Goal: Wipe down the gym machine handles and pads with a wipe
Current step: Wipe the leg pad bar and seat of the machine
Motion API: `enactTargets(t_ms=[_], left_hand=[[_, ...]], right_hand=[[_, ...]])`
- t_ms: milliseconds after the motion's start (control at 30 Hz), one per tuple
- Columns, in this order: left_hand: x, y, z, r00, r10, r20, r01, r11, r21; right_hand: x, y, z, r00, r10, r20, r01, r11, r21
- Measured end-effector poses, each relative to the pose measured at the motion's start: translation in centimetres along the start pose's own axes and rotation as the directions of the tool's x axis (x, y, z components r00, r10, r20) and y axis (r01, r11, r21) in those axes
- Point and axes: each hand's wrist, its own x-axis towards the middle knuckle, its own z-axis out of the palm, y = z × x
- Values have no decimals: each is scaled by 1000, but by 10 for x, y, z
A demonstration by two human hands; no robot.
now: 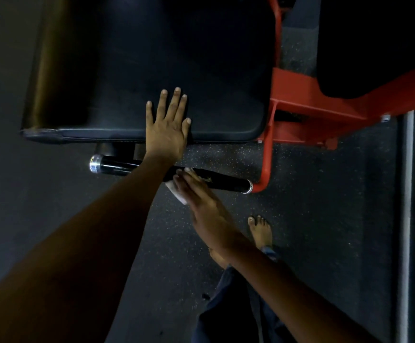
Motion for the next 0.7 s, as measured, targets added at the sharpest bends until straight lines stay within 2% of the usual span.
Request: enactTargets(t_ms=[67, 133, 233, 300, 367, 400, 467, 500, 533, 567, 633, 667, 700], left_hand=[[-1, 1, -1, 1000, -6, 18, 6, 1000, -10], [-1, 3, -1, 1000, -9, 21, 9, 1000, -8], [0, 3, -1, 1000, -14, 8, 14, 1000, -1], [0, 2, 0, 1000, -14, 7, 14, 1000, -7], [-1, 2, 2, 1000, -14, 2, 14, 1000, -11], [0, 2, 2, 1000, -15, -2, 15, 1000, -9], [0, 3, 3, 1000, -16, -2, 16, 1000, -2], [0, 2, 2, 1000, -16, 0, 16, 1000, 0], [1, 2, 2, 1000, -16, 1, 16, 1000, -1], [0, 2, 2, 1000, -16, 2, 16, 1000, -5], [0, 2, 2, 1000, -14, 2, 14, 1000, -11], [0, 2, 2, 1000, -13, 3, 13, 1000, -12], [0, 2, 2, 1000, -13, 4, 13, 1000, -14]], right_hand=[[-7, 21, 4, 998, -66, 20, 68, 990, -123], [-16, 40, 4, 999, -38, -8, 36, 990, -139], [-36, 60, 2, 998, 61, -33, -64, 992, -109], [-57, 82, 8, 972, 215, -91, -224, 969, -107], [-70, 99, 8, 883, 448, -141, -460, 886, -64], [-70, 103, 6, 810, 569, -143, -575, 818, -3], [-54, 98, 1, 681, 709, -184, -693, 705, 149], [-41, 92, -2, 654, 723, -225, -688, 691, 220], [-28, 84, -6, 677, 688, -261, -632, 725, 275], [-21, 78, -6, 748, 601, -282, -543, 798, 262], [-21, 78, -5, 878, 455, -149, -437, 888, 141], [-21, 82, -5, 881, 460, -107, -451, 887, 100], [-26, 88, -3, 845, 529, -85, -515, 845, 142]])
